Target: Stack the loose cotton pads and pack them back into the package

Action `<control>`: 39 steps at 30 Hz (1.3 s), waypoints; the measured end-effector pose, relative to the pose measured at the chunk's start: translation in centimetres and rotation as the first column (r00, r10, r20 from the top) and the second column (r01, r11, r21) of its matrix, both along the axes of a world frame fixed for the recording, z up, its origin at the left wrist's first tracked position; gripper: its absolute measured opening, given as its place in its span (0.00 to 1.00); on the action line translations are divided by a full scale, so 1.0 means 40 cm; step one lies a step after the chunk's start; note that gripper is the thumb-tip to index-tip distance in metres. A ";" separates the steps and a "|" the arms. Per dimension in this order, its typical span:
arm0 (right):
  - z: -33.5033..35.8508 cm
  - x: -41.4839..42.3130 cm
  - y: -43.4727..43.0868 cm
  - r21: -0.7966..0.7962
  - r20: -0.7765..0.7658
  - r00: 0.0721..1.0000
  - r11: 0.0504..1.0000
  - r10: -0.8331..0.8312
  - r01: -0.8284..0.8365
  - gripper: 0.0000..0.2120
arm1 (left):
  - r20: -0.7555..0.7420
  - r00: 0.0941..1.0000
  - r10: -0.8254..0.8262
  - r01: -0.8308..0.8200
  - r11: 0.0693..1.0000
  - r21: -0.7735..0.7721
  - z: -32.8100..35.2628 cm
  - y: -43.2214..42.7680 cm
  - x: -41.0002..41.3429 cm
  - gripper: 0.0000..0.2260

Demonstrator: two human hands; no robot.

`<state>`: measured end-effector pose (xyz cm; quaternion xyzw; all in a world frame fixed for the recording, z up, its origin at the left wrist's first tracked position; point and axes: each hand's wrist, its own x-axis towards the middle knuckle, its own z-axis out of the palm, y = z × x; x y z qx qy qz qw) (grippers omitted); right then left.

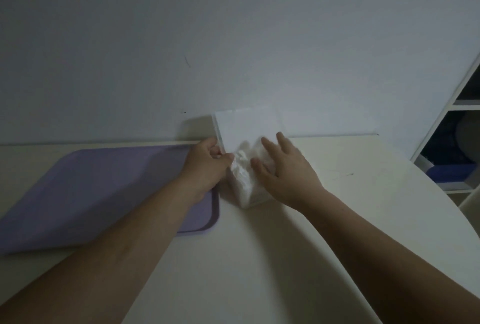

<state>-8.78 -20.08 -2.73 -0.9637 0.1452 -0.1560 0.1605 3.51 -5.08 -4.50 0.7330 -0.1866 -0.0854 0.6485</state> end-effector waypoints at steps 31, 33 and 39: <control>-0.056 -0.065 -0.032 0.787 0.338 0.799 0.615 -0.497 0.050 0.20 | 0.606 0.740 -0.291 -0.109 0.837 0.536 -0.014 0.070 -0.111 0.21; -0.054 -0.050 -0.029 0.780 0.335 0.807 0.624 -0.486 0.051 0.21 | 0.590 0.759 -0.275 -0.117 0.834 0.539 -0.010 0.070 -0.094 0.21; -0.036 -0.011 -0.032 0.735 0.283 0.857 0.671 -0.430 0.093 0.25 | 0.498 0.815 -0.296 -0.081 0.793 0.603 0.012 0.085 -0.067 0.29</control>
